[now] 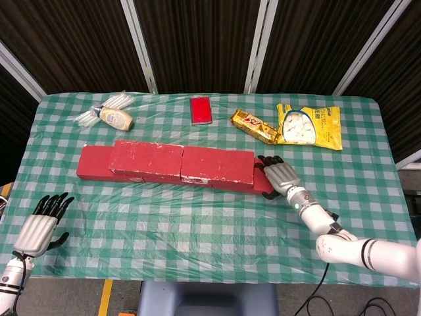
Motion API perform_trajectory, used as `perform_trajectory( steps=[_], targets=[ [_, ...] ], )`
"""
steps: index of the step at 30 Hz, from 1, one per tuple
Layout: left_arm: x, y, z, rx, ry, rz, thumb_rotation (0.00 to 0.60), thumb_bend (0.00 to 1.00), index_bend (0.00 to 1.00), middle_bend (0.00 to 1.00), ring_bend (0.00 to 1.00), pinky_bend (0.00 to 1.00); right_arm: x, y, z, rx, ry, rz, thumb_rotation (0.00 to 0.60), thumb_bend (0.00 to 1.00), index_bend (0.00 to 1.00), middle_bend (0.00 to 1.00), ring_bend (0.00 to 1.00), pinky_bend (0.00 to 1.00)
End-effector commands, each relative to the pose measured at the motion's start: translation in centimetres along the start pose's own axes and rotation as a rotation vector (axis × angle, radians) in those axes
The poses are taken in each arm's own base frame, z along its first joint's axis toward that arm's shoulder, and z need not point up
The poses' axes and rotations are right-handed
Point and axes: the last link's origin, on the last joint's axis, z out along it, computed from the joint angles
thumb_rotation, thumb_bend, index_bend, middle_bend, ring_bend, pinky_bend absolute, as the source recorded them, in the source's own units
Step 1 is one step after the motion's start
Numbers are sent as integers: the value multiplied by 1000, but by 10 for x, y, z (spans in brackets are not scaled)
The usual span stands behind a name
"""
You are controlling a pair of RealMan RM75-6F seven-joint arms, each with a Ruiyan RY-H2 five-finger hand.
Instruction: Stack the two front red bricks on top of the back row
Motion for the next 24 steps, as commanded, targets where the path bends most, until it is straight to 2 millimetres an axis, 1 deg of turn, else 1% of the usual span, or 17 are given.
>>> perform_trajectory(
  steps=[1,6,10,13,16,20,22,23,24],
  targets=[
    [0,1,0,-2,-1,0,600,320,0,0,0,20,-1,-4,3,6,-4,1,600,408,243,0,0,0],
    [0,1,1,-3,-2,1,600,320,0,0,0,19,-2,-6,4,9,-4,-3,598,408,241,0,0,0],
    [0,0,0,0,0,0,600,319,0,0,0,19,-1,-5,2,4,1,-3,598,408,238,0,0,0],
    [1,0,0,-3,3,0,600,320,0,0,0,20,1,-1,-2,-3,4,0,598,408,232,0,0,0],
    [1,1,-1,-3,8,2,600,319,0,0,0,19,6,6,-11,-11,22,6,598,408,217,0,0,0],
    [3,2,-3,-4,17,4,600,320,0,0,0,19,13,17,-33,-18,80,17,598,408,147,0,0,0],
    [3,3,-4,-1,24,4,600,320,0,0,0,19,13,25,-51,-22,138,32,598,396,92,0,0,0],
    [4,3,-4,0,28,5,600,320,0,0,0,19,10,29,-62,-23,167,33,598,391,73,0,0,0],
    [5,3,-5,4,34,5,600,322,0,0,0,19,4,35,-77,-26,198,20,598,383,38,0,0,0]
  ],
)
